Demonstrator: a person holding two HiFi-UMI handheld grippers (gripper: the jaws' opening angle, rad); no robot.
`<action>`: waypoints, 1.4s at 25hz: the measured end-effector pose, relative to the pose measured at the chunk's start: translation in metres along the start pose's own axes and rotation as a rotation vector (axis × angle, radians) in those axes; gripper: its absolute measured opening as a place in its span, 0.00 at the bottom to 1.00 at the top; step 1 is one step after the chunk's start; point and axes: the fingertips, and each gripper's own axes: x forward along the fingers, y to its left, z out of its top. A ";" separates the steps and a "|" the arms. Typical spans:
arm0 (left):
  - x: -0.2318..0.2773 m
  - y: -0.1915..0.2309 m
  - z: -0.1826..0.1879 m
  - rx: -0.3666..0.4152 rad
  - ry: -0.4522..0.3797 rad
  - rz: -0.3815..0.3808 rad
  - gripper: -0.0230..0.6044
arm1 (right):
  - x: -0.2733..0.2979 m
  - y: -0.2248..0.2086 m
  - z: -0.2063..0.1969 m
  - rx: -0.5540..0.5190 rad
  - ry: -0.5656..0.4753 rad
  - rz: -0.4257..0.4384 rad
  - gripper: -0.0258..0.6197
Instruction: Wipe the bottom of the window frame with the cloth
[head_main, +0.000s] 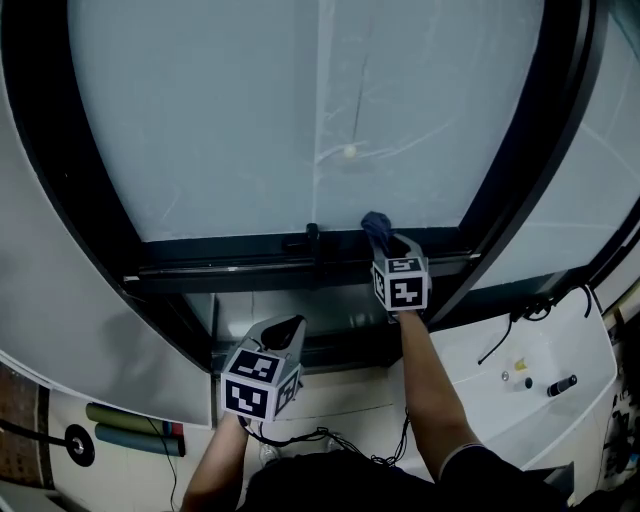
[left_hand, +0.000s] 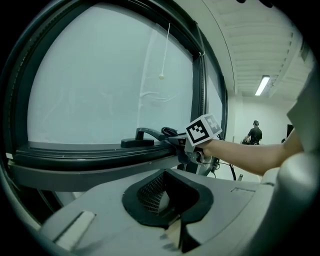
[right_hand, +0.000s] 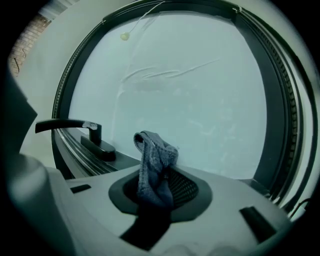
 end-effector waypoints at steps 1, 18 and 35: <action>-0.003 0.003 -0.001 -0.001 -0.001 0.004 0.05 | 0.001 0.009 0.003 0.001 -0.002 0.006 0.19; -0.033 0.030 -0.002 0.002 -0.009 0.046 0.05 | 0.008 0.060 0.015 -0.058 -0.027 0.042 0.19; 0.030 -0.020 0.004 0.011 0.019 0.001 0.05 | -0.001 -0.088 -0.023 -0.032 0.005 -0.090 0.19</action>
